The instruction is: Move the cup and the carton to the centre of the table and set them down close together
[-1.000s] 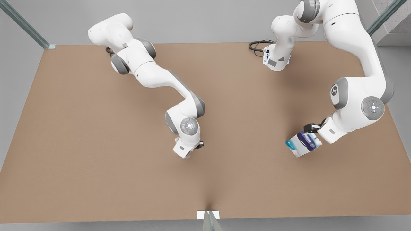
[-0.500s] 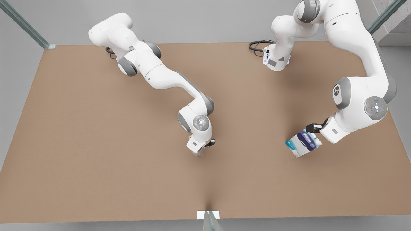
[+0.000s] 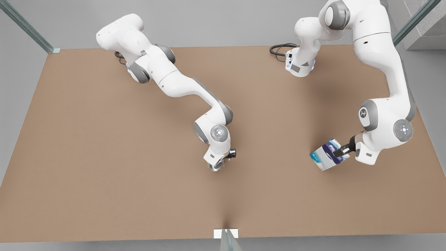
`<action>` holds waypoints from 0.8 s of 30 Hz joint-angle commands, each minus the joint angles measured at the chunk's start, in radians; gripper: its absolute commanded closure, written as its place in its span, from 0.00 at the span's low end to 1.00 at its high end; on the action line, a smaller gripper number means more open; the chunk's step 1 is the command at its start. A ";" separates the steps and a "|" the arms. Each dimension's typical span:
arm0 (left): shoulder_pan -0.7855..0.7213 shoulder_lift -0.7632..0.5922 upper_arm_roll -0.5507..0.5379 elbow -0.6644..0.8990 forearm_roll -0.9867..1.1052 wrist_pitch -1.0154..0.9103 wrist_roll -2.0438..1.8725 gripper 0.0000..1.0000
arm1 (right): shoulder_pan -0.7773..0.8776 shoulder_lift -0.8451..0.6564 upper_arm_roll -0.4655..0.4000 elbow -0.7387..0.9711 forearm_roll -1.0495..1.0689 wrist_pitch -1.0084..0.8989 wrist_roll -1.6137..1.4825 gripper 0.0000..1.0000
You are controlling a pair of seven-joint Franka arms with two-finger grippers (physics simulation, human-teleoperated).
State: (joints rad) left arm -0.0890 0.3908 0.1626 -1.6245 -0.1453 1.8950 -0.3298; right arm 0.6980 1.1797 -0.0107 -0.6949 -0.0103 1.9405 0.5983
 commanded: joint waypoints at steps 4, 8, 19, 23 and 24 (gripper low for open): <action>0.006 0.022 0.000 0.000 -0.014 0.007 0.000 0.00 | 0.003 -0.003 0.002 0.000 0.001 0.000 0.000 0.00; 0.015 0.031 0.000 -0.012 -0.014 0.010 0.000 0.00 | 0.003 -0.017 0.014 0.000 0.029 -0.021 -0.002 0.00; 0.014 0.109 0.000 -0.012 -0.048 0.021 0.038 0.38 | -0.618 -0.894 -0.069 -0.449 0.063 -0.495 -0.546 0.00; 0.012 0.112 0.000 -0.011 -0.046 0.021 0.040 0.38 | -1.079 -1.120 0.378 -0.770 -0.102 -0.430 -0.597 0.00; 0.006 0.109 0.000 -0.009 -0.045 0.015 0.038 0.38 | -0.847 -1.118 0.143 -0.772 -0.094 -0.414 -0.595 0.00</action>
State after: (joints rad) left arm -0.0946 0.4971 0.1626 -1.6288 -0.1836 1.9102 -0.2916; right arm -0.1172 0.0606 0.1018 -1.4651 -0.1034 1.5266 0.0043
